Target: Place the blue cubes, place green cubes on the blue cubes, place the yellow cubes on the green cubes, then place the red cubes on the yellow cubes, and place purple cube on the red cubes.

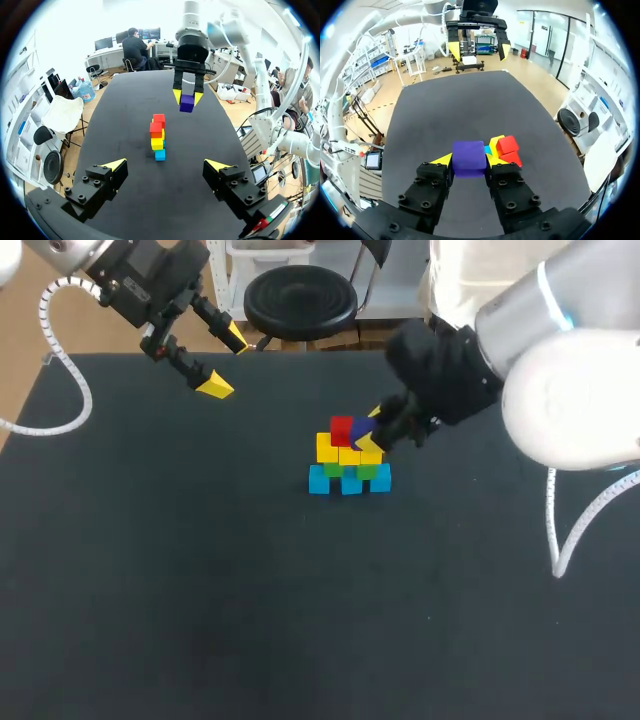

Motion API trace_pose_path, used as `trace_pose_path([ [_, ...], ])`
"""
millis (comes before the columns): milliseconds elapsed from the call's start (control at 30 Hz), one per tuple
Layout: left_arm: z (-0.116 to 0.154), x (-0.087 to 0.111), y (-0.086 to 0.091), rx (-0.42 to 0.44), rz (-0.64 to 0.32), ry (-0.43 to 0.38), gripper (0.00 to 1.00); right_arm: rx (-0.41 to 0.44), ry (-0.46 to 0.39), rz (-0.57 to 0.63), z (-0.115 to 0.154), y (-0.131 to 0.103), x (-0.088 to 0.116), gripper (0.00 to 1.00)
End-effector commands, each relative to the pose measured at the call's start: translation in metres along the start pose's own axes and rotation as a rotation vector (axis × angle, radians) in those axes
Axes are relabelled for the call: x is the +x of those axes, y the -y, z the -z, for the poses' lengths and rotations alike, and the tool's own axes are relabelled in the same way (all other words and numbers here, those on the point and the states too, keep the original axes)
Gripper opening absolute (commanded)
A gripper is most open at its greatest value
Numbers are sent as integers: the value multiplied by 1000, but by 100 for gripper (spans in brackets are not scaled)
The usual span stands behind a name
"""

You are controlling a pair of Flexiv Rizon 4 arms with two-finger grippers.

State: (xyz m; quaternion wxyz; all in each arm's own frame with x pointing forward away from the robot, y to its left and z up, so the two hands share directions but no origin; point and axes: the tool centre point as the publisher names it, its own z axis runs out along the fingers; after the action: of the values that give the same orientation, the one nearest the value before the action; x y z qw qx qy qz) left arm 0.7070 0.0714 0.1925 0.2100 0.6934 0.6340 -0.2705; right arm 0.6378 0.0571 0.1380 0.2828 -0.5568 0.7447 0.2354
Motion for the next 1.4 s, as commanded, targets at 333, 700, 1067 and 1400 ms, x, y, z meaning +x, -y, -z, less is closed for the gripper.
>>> trace_pose_path([
  [333,0,1,1,-2,-3,2,100,-28,14,2,-1,7,1,0],
  [700,0,1,1,-2,-3,2,100,-32,5,7,-12,19,-2,0],
  [1067,0,1,1,-2,-3,2,100,-36,25,1,-19,26,3,0],
  [1400,0,1,1,-2,-3,2,100,-27,35,10,-22,36,4,0],
])
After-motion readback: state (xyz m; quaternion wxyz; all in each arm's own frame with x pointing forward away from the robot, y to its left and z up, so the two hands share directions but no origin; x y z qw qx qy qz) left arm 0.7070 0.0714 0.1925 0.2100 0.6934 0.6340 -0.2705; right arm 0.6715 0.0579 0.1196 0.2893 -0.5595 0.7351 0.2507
